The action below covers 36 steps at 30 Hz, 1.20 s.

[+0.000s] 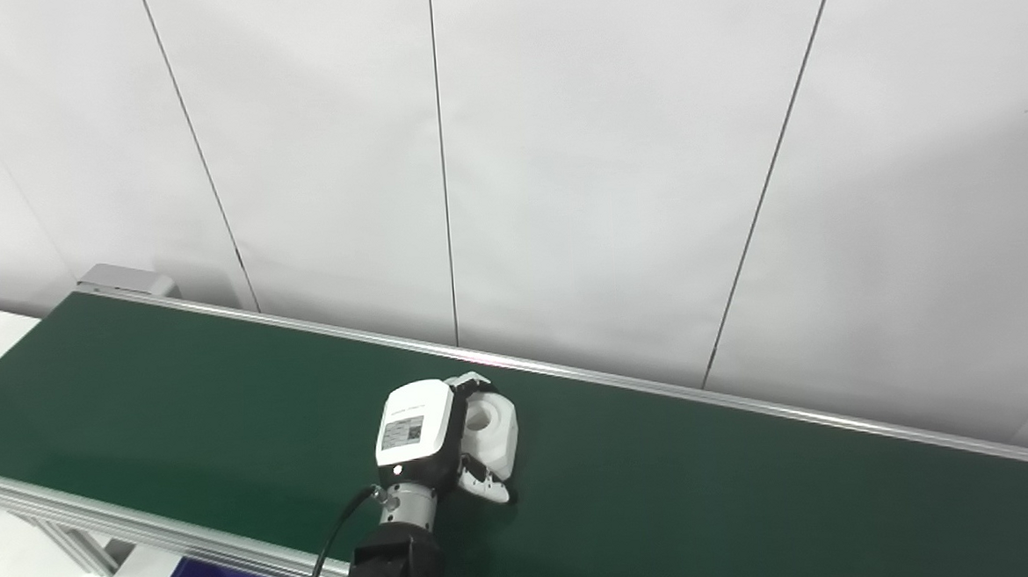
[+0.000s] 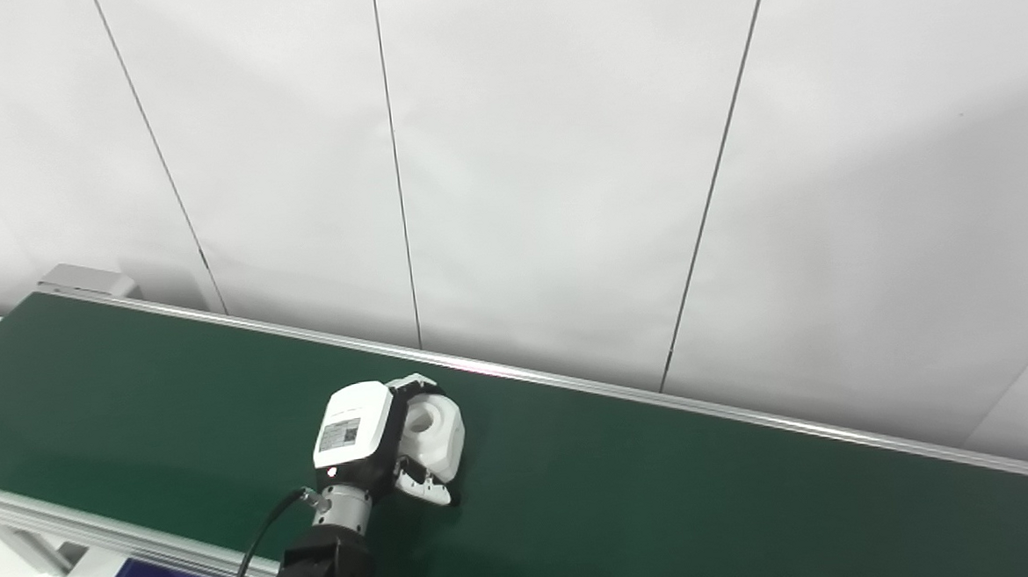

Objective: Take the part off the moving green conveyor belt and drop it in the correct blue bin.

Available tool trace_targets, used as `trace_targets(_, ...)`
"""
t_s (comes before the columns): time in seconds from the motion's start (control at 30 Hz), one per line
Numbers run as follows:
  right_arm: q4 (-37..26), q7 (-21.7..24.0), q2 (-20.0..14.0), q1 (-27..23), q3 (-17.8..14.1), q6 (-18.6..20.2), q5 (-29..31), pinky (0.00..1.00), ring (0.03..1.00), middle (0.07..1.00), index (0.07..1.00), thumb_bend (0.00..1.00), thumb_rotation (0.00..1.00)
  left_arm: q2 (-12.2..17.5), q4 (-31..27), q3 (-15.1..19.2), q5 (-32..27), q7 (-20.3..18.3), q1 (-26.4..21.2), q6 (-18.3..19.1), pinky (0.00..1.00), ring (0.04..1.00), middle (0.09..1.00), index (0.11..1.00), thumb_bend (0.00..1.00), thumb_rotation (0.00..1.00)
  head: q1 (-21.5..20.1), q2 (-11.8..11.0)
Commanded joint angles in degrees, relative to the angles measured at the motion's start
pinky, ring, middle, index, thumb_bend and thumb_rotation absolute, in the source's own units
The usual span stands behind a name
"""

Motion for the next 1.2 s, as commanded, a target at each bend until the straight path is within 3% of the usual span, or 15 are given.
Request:
trace_targets(0.0,-1.90,0.71,0.14,0.20,-0.23,-2.83,0.96,0.69,0.764,0.789,0.737,0.89,0.96,1.42,-5.12,0.06,1.09,-1.25,-1.01,0.86,0.30,0.366,0.455,0.540,0.50,0.00,0.00,0.33)
trace_targets(0.17,-3.24,1.65,0.37,0.76,-0.82,-2.83,1.50,0.68,0.756,0.786,0.730,0.89,0.95,2.61,-15.24,-0.04,1.64,-6.85,1.26,2.36,0.27,0.354,0.452,0.548,0.49,0.00,0.13,3.68)
trace_targets(0.2,-4.08,1.68,0.29,1.09,-0.87,-2.83,1.38,0.68,0.759,0.789,0.730,0.89,0.95,2.94,-17.90,-0.12,2.04,-8.03,1.96,2.61,0.27,0.352,0.452,0.549,0.49,0.00,-0.02,5.72)
trace_targets(0.23,-4.80,1.67,0.19,1.36,-0.89,-2.83,1.21,0.68,0.762,0.792,0.730,0.89,0.95,3.10,-20.87,-0.19,2.58,-9.46,2.89,3.14,0.27,0.352,0.452,0.549,0.49,0.00,-0.02,5.72)
trace_targets(0.33,-7.41,1.63,-0.14,2.25,-1.02,-2.83,0.77,0.68,0.776,0.804,0.731,0.89,0.96,3.19,-29.33,-0.02,4.35,-13.99,5.95,4.52,0.26,0.352,0.451,0.549,0.49,0.00,-0.30,9.31)
trace_targets(0.4,-8.86,1.94,-0.27,2.70,-1.20,-2.83,0.85,0.70,0.789,0.814,0.738,0.89,0.96,3.29,-34.00,0.14,4.93,-16.59,8.11,4.61,0.24,0.372,0.479,0.519,0.50,0.00,-0.65,11.83)
trace_targets(0.43,-9.32,2.03,-0.31,2.82,-1.24,-2.83,0.82,0.70,0.795,0.819,0.742,0.88,0.96,3.42,-35.95,0.14,4.98,-17.82,9.36,4.33,0.22,0.383,0.495,0.504,0.50,0.00,-0.65,11.83)
trace_targets(0.5,-10.46,2.20,-0.36,3.12,-1.38,-2.83,0.67,0.73,0.808,0.829,0.756,0.89,0.97,3.60,-39.16,0.12,5.07,-19.89,11.44,3.46,0.22,0.348,0.453,0.532,0.49,0.00,-1.12,13.83)
trace_targets(0.6,-12.72,2.26,-0.58,3.65,-1.73,-2.83,0.02,0.76,0.825,0.842,0.778,0.89,1.00,3.34,-42.91,-0.62,5.89,-22.52,14.25,2.16,0.24,0.344,0.450,0.545,0.49,0.00,-1.13,17.82)
trace_targets(0.63,-13.23,2.39,-0.63,3.75,-1.86,-2.83,-0.01,0.77,0.829,0.845,0.783,0.90,1.00,3.17,-43.64,-0.71,6.10,-23.28,14.68,2.06,0.24,0.345,0.450,0.547,0.49,0.00,-1.13,17.82)
trace_targets(0.73,-14.91,2.46,-1.07,4.05,-2.31,-2.82,-0.46,0.78,0.835,0.850,0.796,0.87,1.00,2.42,-46.06,-2.22,7.63,-26.11,17.54,1.57,0.25,0.345,0.457,0.551,0.49,0.00,-0.60,20.58)
trace_targets(0.93,-17.98,3.89,-1.98,4.76,-3.98,-2.82,0.42,0.80,0.845,0.860,0.809,0.86,1.00,2.13,-50.00,-2.01,9.06,-31.23,22.33,1.32,0.22,0.342,0.449,0.543,0.49,0.00,1.68,23.92)
trace_targets(1.07,-19.76,5.64,-2.17,5.00,-5.45,-2.80,1.89,0.80,0.848,0.859,0.802,0.85,1.00,1.71,-53.10,-0.72,9.03,-34.14,26.82,0.92,0.20,0.394,0.506,0.489,0.50,0.00,3.42,25.69)
trace_targets(1.17,-21.03,7.20,-2.37,5.25,-6.57,-2.77,3.10,0.81,0.848,0.858,0.802,0.84,0.99,0.92,-54.90,-0.32,9.89,-35.64,30.38,0.42,0.20,0.365,0.478,0.516,0.50,0.00,4.39,26.57)
